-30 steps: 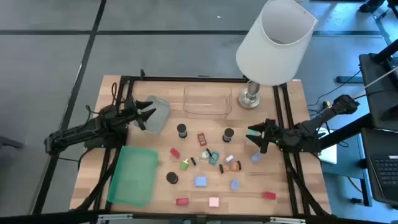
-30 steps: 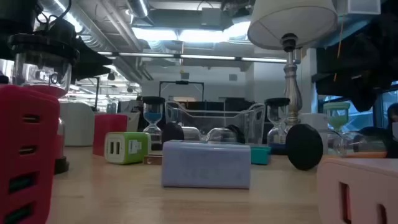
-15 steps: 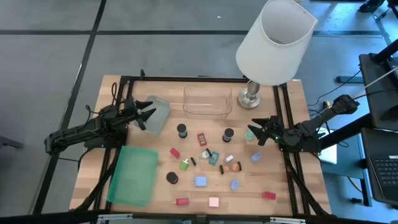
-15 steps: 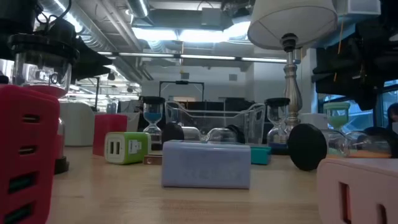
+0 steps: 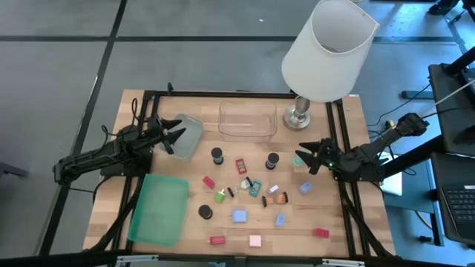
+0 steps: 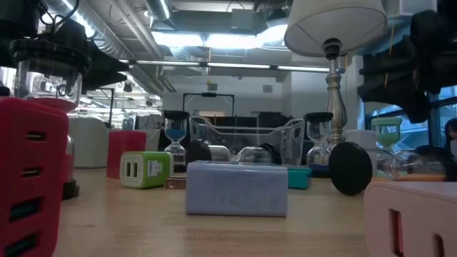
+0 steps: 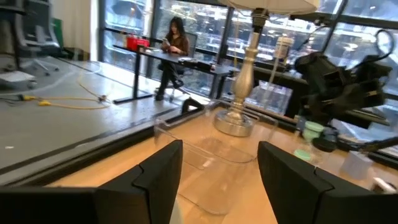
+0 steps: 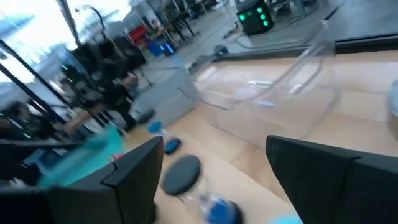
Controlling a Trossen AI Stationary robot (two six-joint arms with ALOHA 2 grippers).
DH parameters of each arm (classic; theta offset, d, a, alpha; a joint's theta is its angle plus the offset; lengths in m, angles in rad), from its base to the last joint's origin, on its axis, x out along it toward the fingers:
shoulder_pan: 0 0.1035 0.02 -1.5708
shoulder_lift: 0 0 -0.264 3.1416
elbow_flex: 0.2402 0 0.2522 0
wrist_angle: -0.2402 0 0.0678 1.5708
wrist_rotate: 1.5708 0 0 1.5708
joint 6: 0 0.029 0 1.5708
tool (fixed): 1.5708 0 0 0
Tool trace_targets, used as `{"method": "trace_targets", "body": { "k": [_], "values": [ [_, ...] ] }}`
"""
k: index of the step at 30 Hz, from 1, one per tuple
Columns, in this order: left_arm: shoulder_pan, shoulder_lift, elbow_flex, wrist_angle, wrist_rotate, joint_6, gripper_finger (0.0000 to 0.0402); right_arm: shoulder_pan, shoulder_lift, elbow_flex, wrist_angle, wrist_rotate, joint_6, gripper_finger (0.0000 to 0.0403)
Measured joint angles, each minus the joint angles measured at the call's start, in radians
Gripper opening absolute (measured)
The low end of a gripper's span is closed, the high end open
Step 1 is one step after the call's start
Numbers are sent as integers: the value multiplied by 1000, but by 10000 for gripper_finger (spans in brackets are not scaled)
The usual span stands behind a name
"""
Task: Pick & Place Office items
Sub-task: Put the blue hourglass into the transparent bin
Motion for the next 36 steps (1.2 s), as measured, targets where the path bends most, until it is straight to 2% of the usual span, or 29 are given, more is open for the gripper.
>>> {"method": "trace_targets", "body": {
  "k": [3,9,13,22,29,36],
  "values": [
    [0,0,0,-1,-15,33,205,0,0,0,53,-6,-14,288],
    [0,0,0,14,8,68,204,0,0,0,101,127,-143,288],
    [0,0,0,43,68,70,204,0,0,0,120,191,-194,288],
    [0,17,0,149,159,131,234,0,0,0,148,210,-271,288],
    [-1,133,0,259,245,121,269,-1,0,0,148,231,-353,288],
    [-1,338,0,456,271,88,283,-1,0,0,148,231,-441,288]
  ]
}}
